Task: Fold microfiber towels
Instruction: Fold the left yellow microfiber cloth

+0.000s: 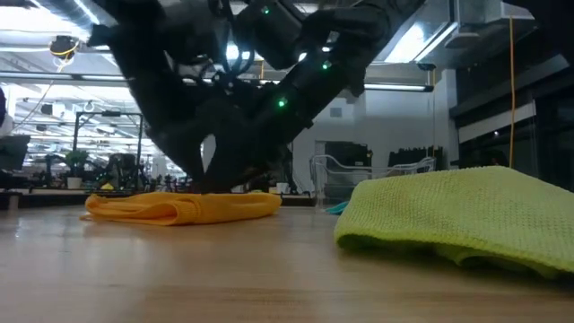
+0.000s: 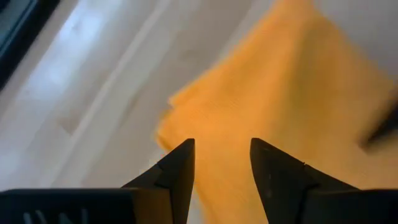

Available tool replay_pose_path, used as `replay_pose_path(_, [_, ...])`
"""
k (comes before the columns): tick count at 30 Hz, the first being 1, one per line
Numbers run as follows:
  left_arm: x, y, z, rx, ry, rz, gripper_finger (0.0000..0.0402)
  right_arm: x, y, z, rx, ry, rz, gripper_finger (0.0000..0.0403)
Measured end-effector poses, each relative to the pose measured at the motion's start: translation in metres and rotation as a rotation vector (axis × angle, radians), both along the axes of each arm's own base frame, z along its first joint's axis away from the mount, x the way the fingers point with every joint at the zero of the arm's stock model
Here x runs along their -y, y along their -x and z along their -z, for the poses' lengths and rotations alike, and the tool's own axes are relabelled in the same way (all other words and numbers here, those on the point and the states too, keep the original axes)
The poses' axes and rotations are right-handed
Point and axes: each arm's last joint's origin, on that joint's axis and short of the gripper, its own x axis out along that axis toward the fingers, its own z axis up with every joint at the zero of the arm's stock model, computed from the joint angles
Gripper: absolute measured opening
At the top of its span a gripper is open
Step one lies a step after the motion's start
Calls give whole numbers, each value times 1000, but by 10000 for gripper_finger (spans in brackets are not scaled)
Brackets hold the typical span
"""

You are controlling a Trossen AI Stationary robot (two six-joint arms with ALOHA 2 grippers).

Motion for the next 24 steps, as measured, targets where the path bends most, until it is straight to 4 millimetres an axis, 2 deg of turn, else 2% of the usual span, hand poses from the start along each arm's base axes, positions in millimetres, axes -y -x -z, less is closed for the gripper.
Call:
replay_pose_path(5, [-28,-4,12,-50,63,10,149,-1,-2,17,-25,-19,0,158])
replay_pose_path(9, [-37,-3,25,-103,76,6,149,-2,-2,28,-42,-52,30,158])
replay_pose_path(13, [-45,5,32,-165,39,-37,149,-2,-1,29,-59,-58,38,158])
replay_pose_path(16, [-54,12,33,-224,-40,-96,149,-3,-1,29,-60,-55,25,158])
replay_pose_path(20, [-62,12,31,-223,-80,-131,149,-6,-1,29,-59,-46,28,158])
replay_pose_path(24, [-60,7,14,-228,-83,-122,149,-6,-2,26,-54,-36,31,158])
